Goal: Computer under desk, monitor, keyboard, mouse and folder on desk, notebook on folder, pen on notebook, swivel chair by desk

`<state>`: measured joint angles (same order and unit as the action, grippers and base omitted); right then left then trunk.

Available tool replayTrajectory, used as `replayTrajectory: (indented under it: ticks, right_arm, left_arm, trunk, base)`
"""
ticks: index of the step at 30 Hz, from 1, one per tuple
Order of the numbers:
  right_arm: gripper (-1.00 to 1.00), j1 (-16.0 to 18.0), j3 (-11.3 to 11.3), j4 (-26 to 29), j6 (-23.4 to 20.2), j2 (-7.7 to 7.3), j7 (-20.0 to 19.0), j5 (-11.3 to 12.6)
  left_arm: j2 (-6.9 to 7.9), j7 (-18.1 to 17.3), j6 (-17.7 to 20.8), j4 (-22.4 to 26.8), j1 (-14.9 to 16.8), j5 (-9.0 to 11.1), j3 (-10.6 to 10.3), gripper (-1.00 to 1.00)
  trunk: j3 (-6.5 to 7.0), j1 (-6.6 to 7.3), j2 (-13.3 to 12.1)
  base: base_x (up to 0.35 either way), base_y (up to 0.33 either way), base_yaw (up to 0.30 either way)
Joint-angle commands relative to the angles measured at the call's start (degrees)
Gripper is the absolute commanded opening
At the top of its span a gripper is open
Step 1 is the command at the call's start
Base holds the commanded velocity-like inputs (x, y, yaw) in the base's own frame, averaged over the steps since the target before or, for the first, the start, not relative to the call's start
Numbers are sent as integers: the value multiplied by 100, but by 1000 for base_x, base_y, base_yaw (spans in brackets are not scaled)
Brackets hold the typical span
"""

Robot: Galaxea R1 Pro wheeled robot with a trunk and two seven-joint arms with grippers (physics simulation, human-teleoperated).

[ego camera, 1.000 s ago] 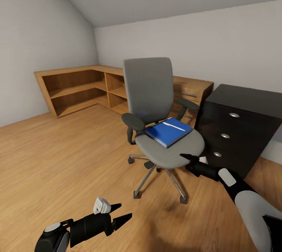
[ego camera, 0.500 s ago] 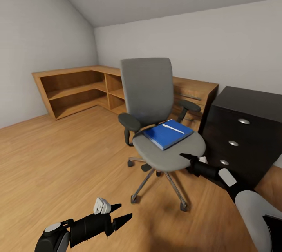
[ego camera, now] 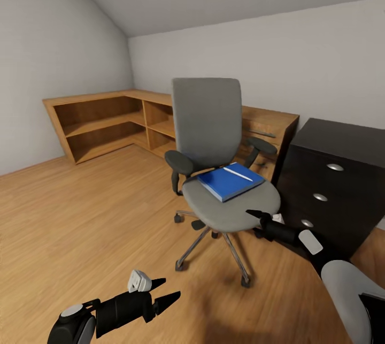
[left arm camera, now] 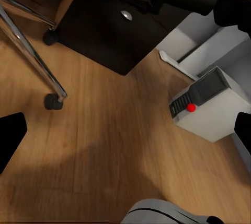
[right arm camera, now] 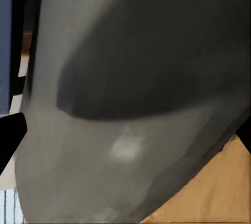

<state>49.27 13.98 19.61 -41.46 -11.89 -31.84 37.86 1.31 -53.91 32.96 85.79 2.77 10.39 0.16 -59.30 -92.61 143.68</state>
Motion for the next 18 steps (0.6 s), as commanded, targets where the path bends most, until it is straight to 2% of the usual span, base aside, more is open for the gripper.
replayTrajectory:
  ticks: [1, 6, 9, 18]
  right_arm:
    - [100, 3, 35, -1, -37, 2, -6, -6]
    - [100, 6, 36, -1, -37, 2, -6, -6]
    - [100, 5, 35, -1, -37, 2, -6, -6]
    - [100, 4, 35, -1, -37, 2, -7, -6]
  left_arm:
    - [1, -6, 44, 0, 3, 33, 2, 100]
    - [1, -6, 44, 0, 4, 33, -6, 100]
    - [1, -3, 44, 1, 4, 33, -7, 100]
    - [1, -5, 44, 0, 4, 33, -7, 100]
  trunk:
    - [-5, 3, 2]
    - [-5, 3, 2]
    - [-5, 3, 2]
    - [-5, 3, 2]
  base:
    - [-201, 0, 0]
    - [-274, 0, 0]
    - [-106, -20, 0]
    - [137, -162, 0]
